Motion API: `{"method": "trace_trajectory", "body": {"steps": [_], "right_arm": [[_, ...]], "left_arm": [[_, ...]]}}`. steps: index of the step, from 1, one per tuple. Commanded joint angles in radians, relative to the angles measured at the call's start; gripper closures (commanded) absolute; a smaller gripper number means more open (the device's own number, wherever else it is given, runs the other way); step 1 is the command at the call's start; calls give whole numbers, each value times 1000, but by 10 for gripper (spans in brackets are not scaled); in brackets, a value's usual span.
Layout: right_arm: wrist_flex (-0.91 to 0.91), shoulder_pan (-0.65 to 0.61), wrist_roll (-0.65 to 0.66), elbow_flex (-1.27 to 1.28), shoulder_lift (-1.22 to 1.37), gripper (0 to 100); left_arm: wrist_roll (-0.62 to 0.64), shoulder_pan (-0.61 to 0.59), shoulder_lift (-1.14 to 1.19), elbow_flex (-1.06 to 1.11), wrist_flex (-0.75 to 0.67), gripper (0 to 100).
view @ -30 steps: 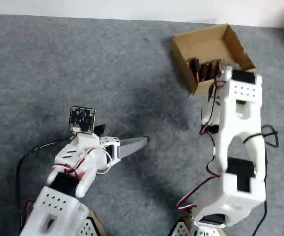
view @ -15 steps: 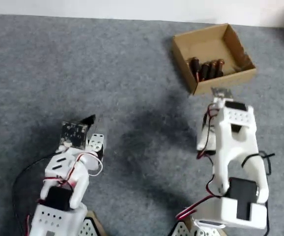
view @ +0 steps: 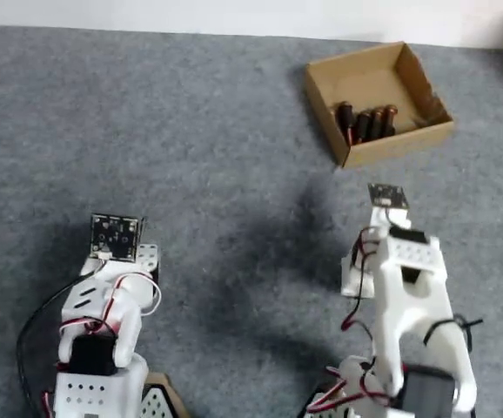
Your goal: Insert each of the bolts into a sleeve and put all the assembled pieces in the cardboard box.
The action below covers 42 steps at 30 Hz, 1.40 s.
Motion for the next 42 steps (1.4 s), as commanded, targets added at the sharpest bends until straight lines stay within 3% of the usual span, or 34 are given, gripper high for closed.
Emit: {"method": "trace_trajectory", "body": {"steps": [1,15,27,36,42], "right_arm": [[-116,12,6,99,-117,995],[-197,10,12,332,-440,995],[-197,5,14,521,-771,995],[-197,5,14,725,-1153,995],[-79,10,14,846,-1422,995]], "left_arm": [[-6,-16,-16,8,81,934],[-9,-16,-16,8,295,934],[-9,-21,-15,21,382,934],[-11,-214,-12,22,434,934],[-180,-217,-12,22,516,934]]}}
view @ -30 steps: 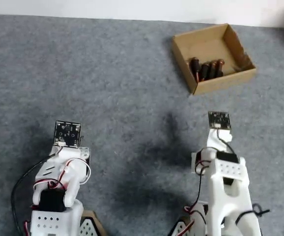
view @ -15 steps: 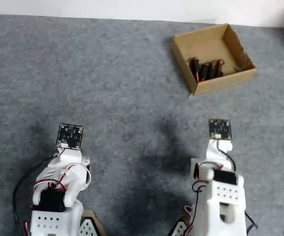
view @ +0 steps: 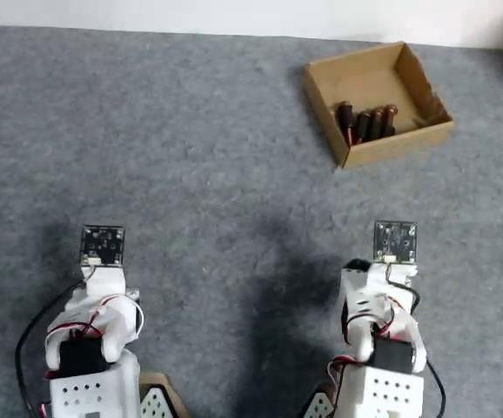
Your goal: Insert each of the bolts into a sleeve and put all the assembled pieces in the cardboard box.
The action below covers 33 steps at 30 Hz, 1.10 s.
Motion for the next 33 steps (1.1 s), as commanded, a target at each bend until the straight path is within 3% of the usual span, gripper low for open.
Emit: {"method": "trace_trajectory", "body": {"steps": [1,16,33], "right_arm": [[71,12,11,150,-133,995],[367,82,9,148,-110,995],[377,82,9,148,-139,995]], "left_arm": [[-71,-7,-12,18,12,934],[-72,-13,-12,18,12,934],[-72,-13,-12,18,12,934]]}}
